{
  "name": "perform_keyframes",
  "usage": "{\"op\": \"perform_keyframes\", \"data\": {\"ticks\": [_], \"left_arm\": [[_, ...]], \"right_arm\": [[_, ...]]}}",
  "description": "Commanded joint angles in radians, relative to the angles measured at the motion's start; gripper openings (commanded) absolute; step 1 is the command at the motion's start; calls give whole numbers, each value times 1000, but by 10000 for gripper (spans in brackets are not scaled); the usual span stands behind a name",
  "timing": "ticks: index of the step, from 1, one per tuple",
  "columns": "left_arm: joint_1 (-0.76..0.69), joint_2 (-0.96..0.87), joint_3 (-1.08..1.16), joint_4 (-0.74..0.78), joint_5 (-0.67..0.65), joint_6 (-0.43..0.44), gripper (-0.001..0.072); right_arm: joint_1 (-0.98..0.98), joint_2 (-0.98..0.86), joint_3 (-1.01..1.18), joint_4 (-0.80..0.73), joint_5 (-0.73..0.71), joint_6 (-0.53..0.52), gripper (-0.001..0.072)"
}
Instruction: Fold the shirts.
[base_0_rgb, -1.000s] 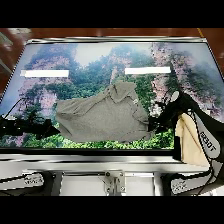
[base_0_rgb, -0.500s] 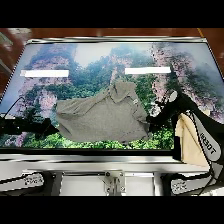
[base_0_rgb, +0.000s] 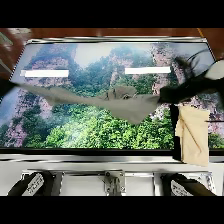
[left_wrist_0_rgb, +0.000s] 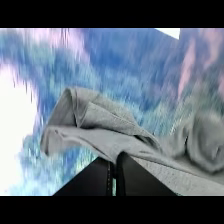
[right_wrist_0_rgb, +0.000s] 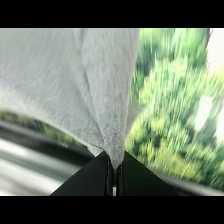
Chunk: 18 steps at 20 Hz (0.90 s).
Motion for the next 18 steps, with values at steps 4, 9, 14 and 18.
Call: {"op": "perform_keyframes", "data": {"ticks": [4, 9, 14, 18], "left_arm": [[1, 273, 539, 8, 249, -67, 37], [1, 327, 710, 187, 121, -230, 37], [1, 333, 722, 353, -195, -229, 37], [1, 314, 610, 375, -281, -228, 37]], "right_arm": [[0, 280, 585, -111, -356, 68, 68], [0, 436, 660, -163, -403, 68, 69], [0, 497, 660, -222, -238, 110, 68], [0, 426, 660, -236, 1, 153, 68]]}}
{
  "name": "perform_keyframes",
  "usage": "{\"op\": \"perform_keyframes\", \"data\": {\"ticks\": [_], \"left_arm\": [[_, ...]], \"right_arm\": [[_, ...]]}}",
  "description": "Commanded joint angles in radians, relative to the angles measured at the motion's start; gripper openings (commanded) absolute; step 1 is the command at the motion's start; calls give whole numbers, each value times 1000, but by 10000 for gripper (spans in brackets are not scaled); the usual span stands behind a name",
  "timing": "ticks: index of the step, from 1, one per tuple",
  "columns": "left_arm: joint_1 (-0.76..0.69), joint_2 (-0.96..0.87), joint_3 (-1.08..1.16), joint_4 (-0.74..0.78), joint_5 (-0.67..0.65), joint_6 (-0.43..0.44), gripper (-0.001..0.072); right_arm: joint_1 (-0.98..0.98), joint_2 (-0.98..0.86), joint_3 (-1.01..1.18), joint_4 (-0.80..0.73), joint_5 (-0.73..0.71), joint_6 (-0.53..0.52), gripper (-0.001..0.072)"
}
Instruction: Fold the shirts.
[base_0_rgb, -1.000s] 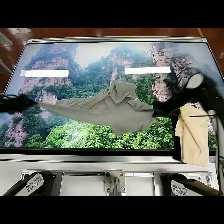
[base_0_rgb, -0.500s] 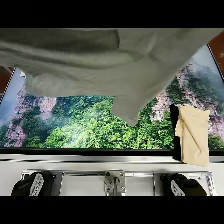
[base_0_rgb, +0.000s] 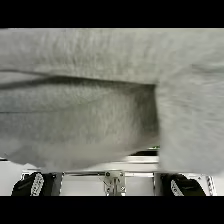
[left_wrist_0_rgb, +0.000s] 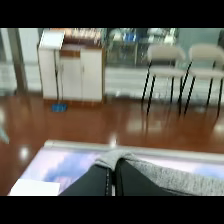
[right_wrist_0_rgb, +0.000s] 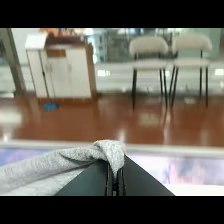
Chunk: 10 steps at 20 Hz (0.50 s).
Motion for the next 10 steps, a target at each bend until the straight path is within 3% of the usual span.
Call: {"op": "perform_keyframes", "data": {"ticks": [1, 4, 6, 8, 10], "left_arm": [[0, -14, -112, 45, -100, -5, 37], [-5, -51, -298, 45, -100, 41, 37], [-27, -105, -429, 45, -99, 78, 37], [-41, -193, -540, 45, -77, 99, 37], [-61, -321, -600, 45, -11, 99, 37]], "right_arm": [[0, -72, 3, -18, 266, 51, 68], [0, -202, -97, -21, 465, 58, 68], [14, -282, -254, -20, 448, 58, 68], [63, -353, -452, -24, 283, 60, 68], [122, -446, -616, -26, 15, 72, 68]]}}
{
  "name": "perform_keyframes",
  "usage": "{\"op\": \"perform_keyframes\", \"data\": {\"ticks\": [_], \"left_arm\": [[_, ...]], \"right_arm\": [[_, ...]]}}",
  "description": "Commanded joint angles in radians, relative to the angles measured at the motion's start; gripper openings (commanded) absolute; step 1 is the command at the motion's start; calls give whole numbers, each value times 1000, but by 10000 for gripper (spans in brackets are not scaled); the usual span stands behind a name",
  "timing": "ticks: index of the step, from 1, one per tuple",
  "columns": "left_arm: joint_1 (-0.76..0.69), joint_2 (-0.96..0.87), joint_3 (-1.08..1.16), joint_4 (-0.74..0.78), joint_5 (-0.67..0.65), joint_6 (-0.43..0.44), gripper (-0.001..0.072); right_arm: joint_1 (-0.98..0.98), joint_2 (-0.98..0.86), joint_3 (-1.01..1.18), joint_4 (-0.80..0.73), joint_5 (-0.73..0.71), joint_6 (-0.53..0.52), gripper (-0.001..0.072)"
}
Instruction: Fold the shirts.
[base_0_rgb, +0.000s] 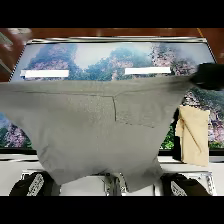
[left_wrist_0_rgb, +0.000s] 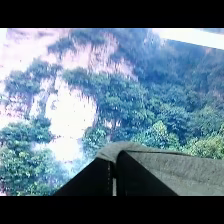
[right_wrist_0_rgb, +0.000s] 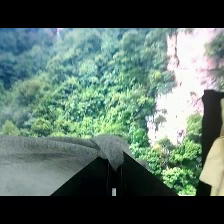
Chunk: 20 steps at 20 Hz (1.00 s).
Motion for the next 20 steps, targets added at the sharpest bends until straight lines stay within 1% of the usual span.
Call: {"op": "perform_keyframes", "data": {"ticks": [1, 4, 6, 7, 9, 12, 14, 16, 18, 20], "left_arm": [[-34, -202, -118, -1, 84, 24, 37], [-83, -416, -89, -6, 210, 24, 37], [-124, -531, -66, -19, 313, 24, 37], [-146, -575, -60, -24, 385, 24, 37], [-186, -639, -57, -27, 540, 24, 37], [-235, -709, -57, -27, 737, 21, 37], [-265, -745, -57, -28, 806, 19, 37], [-295, -777, -57, -28, 842, 19, 37], [-325, -803, -57, -27, 848, 19, 37], [-351, -820, -57, -27, 848, 20, 38]], "right_arm": [[72, -168, -245, -5, -365, 31, 69], [74, -340, -253, 24, -730, 53, 69], [71, -414, -253, 35, -947, 108, 69], [71, -442, -253, 46, -1039, 128, 69], [71, -486, -253, 52, -1176, 149, 69], [71, -543, -253, 51, -1276, 149, 69], [71, -585, -253, 48, -1284, 148, 69], [71, -612, -253, 20, -1284, 148, 69], [71, -624, -253, -73, -1283, 148, 69], [71, -624, -253, -237, -1274, 148, 69]]}}
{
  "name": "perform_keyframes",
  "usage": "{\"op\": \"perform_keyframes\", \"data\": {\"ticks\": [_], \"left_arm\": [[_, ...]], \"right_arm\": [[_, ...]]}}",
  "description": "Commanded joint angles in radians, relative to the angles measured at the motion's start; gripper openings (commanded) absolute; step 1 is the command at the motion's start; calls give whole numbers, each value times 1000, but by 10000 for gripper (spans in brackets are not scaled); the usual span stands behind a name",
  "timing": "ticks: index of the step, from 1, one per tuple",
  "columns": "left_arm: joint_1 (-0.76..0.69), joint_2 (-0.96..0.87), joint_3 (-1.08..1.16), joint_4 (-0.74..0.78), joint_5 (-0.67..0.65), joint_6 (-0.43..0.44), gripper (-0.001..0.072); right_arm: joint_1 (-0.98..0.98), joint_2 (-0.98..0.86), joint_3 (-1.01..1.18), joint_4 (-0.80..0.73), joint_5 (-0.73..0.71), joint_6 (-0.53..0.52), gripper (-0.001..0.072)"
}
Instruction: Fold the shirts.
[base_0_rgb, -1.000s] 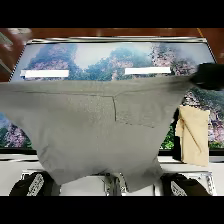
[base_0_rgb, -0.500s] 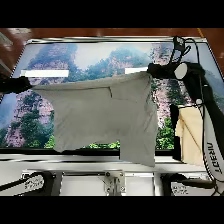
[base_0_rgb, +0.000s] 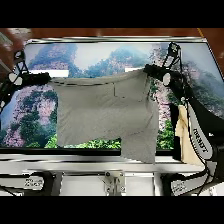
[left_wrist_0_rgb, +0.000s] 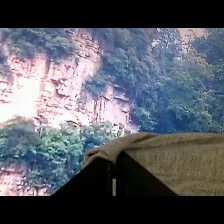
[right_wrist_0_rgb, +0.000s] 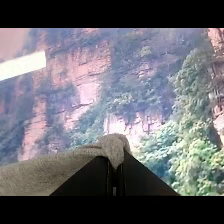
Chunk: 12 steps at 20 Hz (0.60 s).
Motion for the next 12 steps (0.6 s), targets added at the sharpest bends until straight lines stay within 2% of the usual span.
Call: {"op": "perform_keyframes", "data": {"ticks": [1, 3, 6, 8, 10, 12], "left_arm": [[-45, -41, 1, 1, 45, -1, 37], [-47, -43, 1, 14, 36, -1, 37], [-31, -43, 1, 24, -32, -17, 37], [-16, -43, 1, 24, -129, -66, 37], [-2, -43, 1, 29, -224, -73, 37], [12, -43, 1, 31, -293, -81, 37]], "right_arm": [[1, -17, 0, -254, -13, 1, 69], [-2, -17, 0, -323, -14, 3, 69], [-9, -27, 0, -247, 15, 13, 69], [-9, -34, 0, -172, 97, 13, 69], [-9, -33, 0, -76, 188, 11, 69], [-9, -33, 0, -62, 264, -5, 69]]}}
